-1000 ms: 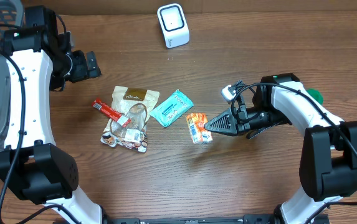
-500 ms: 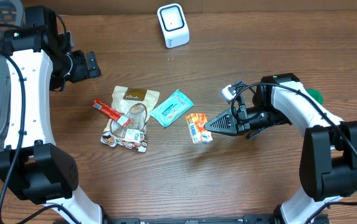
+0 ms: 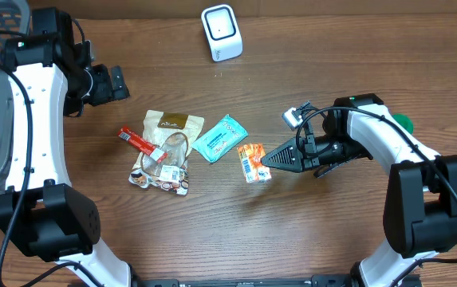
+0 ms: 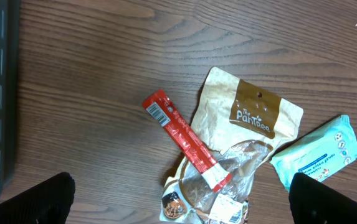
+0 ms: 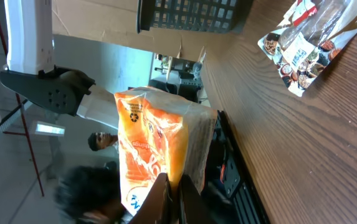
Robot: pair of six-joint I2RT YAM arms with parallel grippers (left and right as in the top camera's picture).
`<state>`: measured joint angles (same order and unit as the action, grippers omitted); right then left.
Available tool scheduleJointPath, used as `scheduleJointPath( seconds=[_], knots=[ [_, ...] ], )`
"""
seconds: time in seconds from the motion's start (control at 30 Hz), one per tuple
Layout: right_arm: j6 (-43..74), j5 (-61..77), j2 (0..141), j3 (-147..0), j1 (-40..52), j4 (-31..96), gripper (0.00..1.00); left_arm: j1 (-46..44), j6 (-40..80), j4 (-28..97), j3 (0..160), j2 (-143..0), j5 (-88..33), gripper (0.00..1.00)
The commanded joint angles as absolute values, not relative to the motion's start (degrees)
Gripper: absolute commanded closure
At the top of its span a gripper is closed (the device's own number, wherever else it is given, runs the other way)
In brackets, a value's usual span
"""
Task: Scan the item barcode
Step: 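Lift the orange box and rotate it in the right gripper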
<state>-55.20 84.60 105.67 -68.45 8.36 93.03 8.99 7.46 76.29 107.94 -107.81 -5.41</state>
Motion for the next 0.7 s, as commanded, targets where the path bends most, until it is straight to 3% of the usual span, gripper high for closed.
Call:
scheduleJointPath(
  seconds=[0.0,0.47,0.67],
  knots=[
    [-57.0,85.6,104.0,-68.2,8.6,92.1,0.96,8.6,6.8,76.2,107.8,-107.5,-5.8,0.00],
    [-56.4,85.2,104.0,-68.2,8.6,82.6,0.96,8.6,6.8,76.2,107.8,-107.5,-5.8,0.00],
    [-41.2,78.0,104.0,-68.2,8.6,67.8,0.96,8.6,6.8,76.2,107.8,-107.5,-5.8,0.00]
  ],
)
